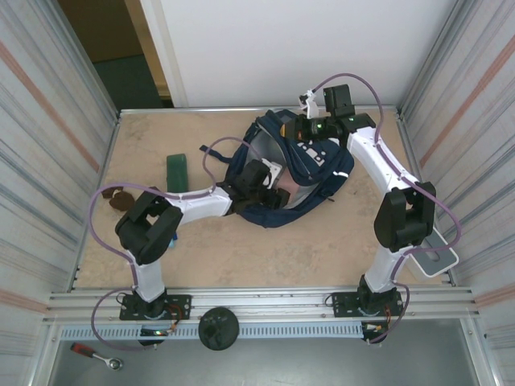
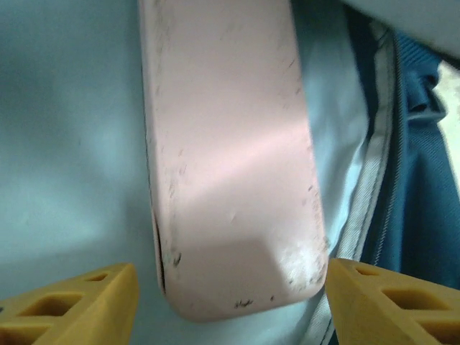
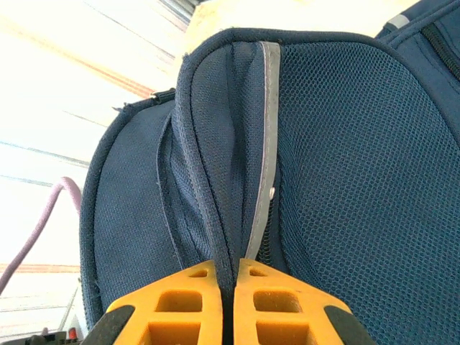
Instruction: Pack books, pencil case, and school supplies into a backpack
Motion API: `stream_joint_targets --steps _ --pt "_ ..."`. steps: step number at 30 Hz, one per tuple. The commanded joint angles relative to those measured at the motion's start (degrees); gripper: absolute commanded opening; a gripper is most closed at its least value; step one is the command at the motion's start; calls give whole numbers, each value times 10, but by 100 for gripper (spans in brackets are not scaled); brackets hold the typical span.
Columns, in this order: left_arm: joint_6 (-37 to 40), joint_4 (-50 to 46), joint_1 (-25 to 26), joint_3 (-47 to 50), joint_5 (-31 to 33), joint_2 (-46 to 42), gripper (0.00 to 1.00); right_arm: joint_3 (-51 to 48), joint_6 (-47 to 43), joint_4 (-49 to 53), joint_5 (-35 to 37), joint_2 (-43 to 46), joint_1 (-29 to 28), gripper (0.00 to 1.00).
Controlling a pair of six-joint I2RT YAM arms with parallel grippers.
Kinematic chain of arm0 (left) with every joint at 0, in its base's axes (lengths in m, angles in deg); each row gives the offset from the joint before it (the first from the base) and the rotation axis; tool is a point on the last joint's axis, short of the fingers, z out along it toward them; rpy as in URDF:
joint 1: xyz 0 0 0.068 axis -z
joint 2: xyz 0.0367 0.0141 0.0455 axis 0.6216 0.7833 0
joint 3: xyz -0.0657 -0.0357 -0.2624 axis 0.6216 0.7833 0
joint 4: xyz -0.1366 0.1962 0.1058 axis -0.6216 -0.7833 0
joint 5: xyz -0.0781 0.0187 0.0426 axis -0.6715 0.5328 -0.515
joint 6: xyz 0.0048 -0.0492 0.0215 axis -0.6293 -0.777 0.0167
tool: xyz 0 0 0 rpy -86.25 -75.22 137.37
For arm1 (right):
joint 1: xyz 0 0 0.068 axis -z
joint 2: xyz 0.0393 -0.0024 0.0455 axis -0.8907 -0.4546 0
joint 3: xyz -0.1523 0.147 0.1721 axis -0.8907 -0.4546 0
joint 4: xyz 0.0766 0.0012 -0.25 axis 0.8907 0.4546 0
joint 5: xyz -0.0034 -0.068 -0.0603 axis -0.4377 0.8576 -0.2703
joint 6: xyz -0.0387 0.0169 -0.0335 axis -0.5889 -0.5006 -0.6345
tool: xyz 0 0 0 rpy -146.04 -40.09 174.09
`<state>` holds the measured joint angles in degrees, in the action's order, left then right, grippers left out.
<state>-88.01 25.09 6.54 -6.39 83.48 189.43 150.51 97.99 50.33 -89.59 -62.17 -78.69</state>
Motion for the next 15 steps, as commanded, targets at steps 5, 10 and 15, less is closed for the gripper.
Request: stream_joint_targets --steps 5,10,15 --pt "-1 -33 -2 -29 -30 42 59 -6 18 -54 -28 19 4 0" --pt "-8 -22 -5 -57 -20 68 51 -12 17 -55 -26 21 4 0" --pt "-24 13 -13 -91 -35 86 45 -23 23 -64 -30 23 4 0"
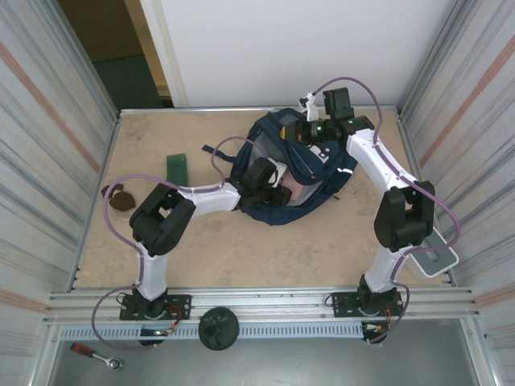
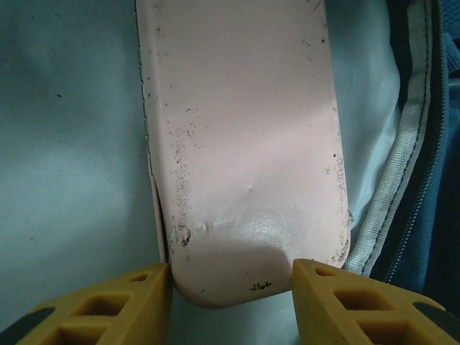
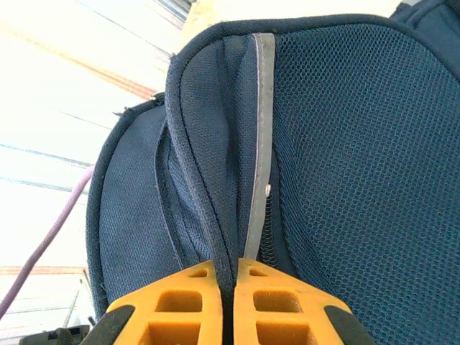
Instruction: Pack books, pencil case, and school supplies into a backpack
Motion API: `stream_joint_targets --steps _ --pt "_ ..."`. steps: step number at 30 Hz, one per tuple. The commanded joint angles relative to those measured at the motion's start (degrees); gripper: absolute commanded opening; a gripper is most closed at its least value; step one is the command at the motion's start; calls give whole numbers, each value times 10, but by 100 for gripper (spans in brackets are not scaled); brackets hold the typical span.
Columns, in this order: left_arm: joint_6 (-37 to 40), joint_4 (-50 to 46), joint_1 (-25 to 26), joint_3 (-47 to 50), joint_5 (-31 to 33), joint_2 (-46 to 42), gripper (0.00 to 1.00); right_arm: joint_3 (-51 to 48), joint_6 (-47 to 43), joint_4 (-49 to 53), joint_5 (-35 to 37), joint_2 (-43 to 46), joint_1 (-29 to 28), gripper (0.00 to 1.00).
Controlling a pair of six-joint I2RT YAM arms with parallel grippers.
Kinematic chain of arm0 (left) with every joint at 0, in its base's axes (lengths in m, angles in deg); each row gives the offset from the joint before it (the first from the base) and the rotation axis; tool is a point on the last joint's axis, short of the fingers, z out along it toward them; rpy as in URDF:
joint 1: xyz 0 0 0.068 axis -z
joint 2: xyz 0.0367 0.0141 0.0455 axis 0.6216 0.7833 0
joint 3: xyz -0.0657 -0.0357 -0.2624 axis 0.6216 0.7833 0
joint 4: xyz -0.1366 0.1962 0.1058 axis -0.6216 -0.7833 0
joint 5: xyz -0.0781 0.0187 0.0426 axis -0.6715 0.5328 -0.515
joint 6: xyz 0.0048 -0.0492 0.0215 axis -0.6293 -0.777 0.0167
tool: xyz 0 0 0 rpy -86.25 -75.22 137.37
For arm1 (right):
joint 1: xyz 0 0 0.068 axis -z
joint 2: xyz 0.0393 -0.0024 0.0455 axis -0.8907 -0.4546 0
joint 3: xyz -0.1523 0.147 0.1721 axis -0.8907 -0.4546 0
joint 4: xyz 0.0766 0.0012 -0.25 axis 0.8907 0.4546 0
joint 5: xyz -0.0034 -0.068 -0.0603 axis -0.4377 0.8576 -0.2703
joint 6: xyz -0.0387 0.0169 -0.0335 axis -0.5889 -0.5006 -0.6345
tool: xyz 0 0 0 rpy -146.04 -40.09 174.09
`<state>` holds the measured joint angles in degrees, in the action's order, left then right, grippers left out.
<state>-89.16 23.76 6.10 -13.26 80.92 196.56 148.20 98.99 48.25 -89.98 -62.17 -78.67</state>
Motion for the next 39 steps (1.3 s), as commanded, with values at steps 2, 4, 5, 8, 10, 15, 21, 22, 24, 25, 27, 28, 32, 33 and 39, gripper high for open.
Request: stream_joint_targets --steps 2,4,5,8,10,15,21,22,24,25,27,28,32,33,39 --pt "-20 40 -11 -41 -26 21 43 -5 15 -46 -27 26 4 0" --pt "-28 51 -11 -57 -37 25 43 -11 19 -51 -28 27 3 0" --pt "-33 62 -11 -62 -41 27 43 -14 21 -55 -30 29 3 0" --pt "-38 81 -11 -82 -53 36 43 -18 25 -59 -34 30 0 0" --pt "-41 81 -11 -99 -60 44 43 -23 29 -66 -34 32 -2 0" --pt "-40 92 -11 -70 -58 18 46 -32 26 -66 -30 35 -1 0" --pt "-23 92 -12 50 14 -84 62 -48 23 -72 -29 42 13 0" --pt "-19 91 -13 69 26 -101 63 -50 23 -73 -30 42 13 0" --pt "-13 81 -15 113 59 -145 67 -57 22 -73 -34 43 13 0" --pt "-9 75 -17 132 76 -168 68 -61 21 -71 -34 45 13 0" --pt "3 53 -23 177 133 -221 71 -79 15 -71 -31 56 12 0" --pt "6 38 -30 193 157 -245 73 -89 12 -72 -28 61 11 0" --pt "4 -38 -113 247 212 -329 80 -127 7 -76 -18 79 10 0" --pt "3 -57 -145 255 214 -341 81 -132 5 -76 -16 81 10 0" --pt "7 -104 -286 269 215 -351 90 -135 0 -74 -14 77 10 0"
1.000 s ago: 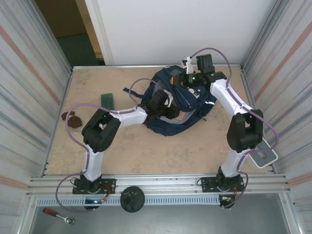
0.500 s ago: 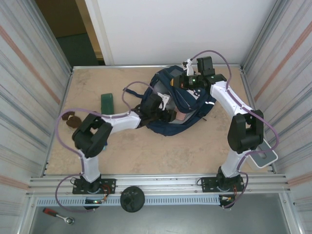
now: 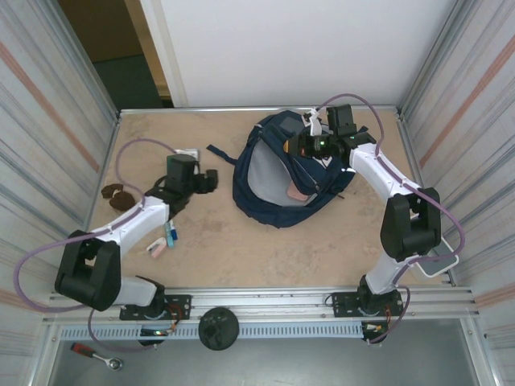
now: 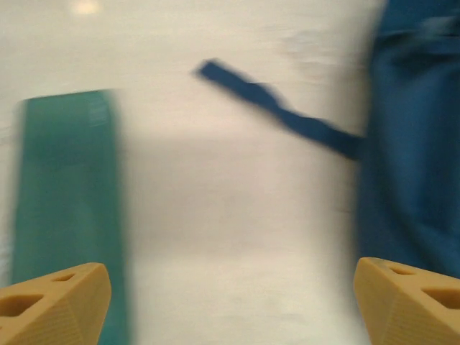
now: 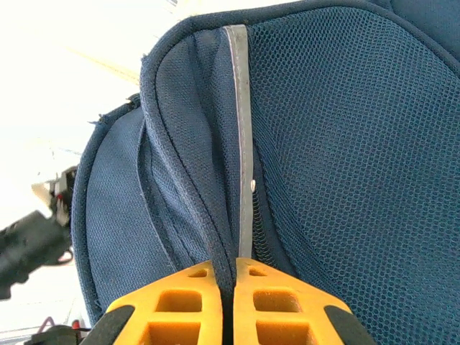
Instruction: Pack books, pencil case, and school supplies into a backpack
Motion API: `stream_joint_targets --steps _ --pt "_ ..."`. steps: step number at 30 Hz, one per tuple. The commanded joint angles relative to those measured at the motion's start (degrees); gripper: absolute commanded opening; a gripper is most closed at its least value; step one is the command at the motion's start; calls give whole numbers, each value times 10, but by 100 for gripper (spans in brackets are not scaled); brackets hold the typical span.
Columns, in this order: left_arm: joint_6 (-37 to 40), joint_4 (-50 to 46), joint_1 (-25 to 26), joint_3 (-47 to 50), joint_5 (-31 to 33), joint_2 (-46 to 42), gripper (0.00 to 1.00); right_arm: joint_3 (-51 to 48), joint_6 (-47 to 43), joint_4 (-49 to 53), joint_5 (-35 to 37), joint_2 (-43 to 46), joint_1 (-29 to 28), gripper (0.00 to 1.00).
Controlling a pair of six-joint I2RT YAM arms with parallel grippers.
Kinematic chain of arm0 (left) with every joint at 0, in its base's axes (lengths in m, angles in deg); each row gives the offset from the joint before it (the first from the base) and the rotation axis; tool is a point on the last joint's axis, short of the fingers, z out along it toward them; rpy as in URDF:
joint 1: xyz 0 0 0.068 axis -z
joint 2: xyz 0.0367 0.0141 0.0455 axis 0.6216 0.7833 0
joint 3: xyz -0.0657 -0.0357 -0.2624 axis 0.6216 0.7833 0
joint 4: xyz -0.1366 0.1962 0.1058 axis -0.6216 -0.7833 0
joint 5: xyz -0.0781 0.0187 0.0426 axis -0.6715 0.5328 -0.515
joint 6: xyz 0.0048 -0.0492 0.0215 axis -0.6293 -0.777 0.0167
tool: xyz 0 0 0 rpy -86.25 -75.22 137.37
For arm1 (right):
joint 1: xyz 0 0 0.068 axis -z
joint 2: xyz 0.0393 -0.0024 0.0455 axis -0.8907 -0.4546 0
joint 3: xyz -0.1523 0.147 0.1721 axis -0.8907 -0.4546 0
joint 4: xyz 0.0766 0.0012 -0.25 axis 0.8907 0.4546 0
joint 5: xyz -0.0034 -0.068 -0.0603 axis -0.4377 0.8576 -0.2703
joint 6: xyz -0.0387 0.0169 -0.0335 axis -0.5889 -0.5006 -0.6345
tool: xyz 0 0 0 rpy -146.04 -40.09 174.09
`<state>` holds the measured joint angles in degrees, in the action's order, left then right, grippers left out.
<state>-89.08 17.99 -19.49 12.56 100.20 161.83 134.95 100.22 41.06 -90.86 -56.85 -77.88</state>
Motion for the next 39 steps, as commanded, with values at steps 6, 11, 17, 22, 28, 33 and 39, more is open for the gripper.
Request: stream_joint_targets --steps 6,11,17,22,28,33,39 --pt "-16 -89 -120 -48 -85 78 98 -1 -10 -6 -9 20 2 0" --pt "-27 -141 -135 -96 -86 130 99 -8 -10 -9 -9 20 2 0" --pt "-9 -212 -138 -158 -84 193 98 -10 -8 -14 -11 17 2 0" --pt "-2 -249 -138 -188 -65 223 92 -12 -6 -17 -13 15 2 0" --pt "7 -268 -138 -213 -84 251 83 -13 -4 -20 -15 11 2 0" --pt "14 -272 -136 -227 -105 269 77 -13 -3 -20 -14 12 2 0" --pt "16 -282 -125 -243 -111 284 76 -17 -2 -22 -15 15 2 0"
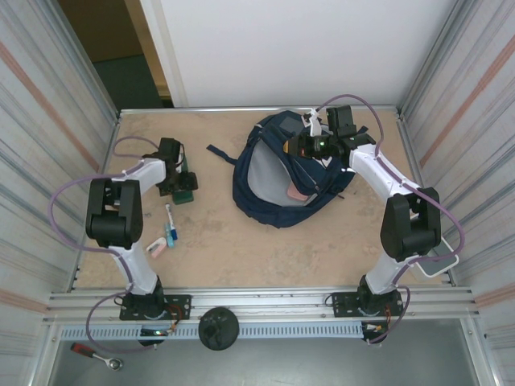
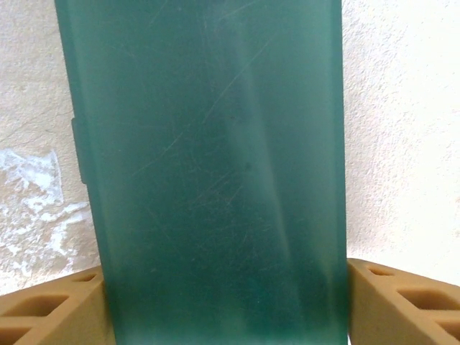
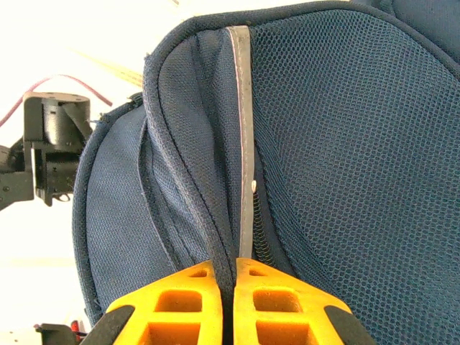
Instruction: Pack books, pencil case, and school supplies into a backpack
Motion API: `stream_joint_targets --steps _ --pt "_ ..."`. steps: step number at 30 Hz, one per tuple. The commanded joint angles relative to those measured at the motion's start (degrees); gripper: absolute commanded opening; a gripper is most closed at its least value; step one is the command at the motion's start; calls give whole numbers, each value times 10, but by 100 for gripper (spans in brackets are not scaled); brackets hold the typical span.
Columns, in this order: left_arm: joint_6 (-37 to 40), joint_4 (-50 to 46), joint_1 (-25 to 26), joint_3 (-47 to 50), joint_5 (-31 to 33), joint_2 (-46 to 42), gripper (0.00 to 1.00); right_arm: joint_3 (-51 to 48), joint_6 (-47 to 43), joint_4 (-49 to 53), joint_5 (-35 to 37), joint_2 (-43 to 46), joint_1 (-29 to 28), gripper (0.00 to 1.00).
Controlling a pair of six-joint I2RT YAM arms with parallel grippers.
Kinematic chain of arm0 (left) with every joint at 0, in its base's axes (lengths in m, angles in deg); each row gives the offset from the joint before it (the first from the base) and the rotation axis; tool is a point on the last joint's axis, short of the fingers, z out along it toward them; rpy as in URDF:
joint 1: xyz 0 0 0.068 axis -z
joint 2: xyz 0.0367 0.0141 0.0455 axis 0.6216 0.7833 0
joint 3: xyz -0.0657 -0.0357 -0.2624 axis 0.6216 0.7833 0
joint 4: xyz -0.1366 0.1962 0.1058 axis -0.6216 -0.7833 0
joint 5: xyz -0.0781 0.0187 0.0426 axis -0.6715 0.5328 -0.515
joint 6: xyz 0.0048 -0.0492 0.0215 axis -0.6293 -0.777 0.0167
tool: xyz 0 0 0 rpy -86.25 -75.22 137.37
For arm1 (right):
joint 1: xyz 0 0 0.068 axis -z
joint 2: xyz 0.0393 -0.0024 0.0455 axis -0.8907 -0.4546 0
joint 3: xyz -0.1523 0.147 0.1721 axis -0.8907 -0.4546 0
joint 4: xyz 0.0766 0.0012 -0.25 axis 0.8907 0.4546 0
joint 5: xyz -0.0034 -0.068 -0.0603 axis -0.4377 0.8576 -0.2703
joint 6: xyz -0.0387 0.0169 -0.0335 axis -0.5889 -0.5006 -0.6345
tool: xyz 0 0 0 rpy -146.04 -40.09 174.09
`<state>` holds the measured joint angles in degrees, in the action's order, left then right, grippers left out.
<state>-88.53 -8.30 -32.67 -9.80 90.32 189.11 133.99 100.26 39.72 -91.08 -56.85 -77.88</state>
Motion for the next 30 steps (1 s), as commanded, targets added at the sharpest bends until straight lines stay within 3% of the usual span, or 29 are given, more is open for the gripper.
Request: stream_joint_targets --steps 1,8,13,22,26,30 --pt "11 -22 9 -22 -13 14 75 -7 -3 -8 -13 16 2 0" --pt "14 -20 25 -20 -18 11 59 -8 -4 -4 -11 26 4 0" --pt "21 30 56 29 -29 -77 54 -2 -7 3 -13 31 12 0" --pt "74 69 198 107 -8 -256 48 40 -19 27 -21 26 30 0" --pt "117 54 265 83 -10 -249 48 70 -25 46 -26 16 34 0" --pt "133 15 298 21 -15 -191 48 95 -25 57 -30 7 34 0"
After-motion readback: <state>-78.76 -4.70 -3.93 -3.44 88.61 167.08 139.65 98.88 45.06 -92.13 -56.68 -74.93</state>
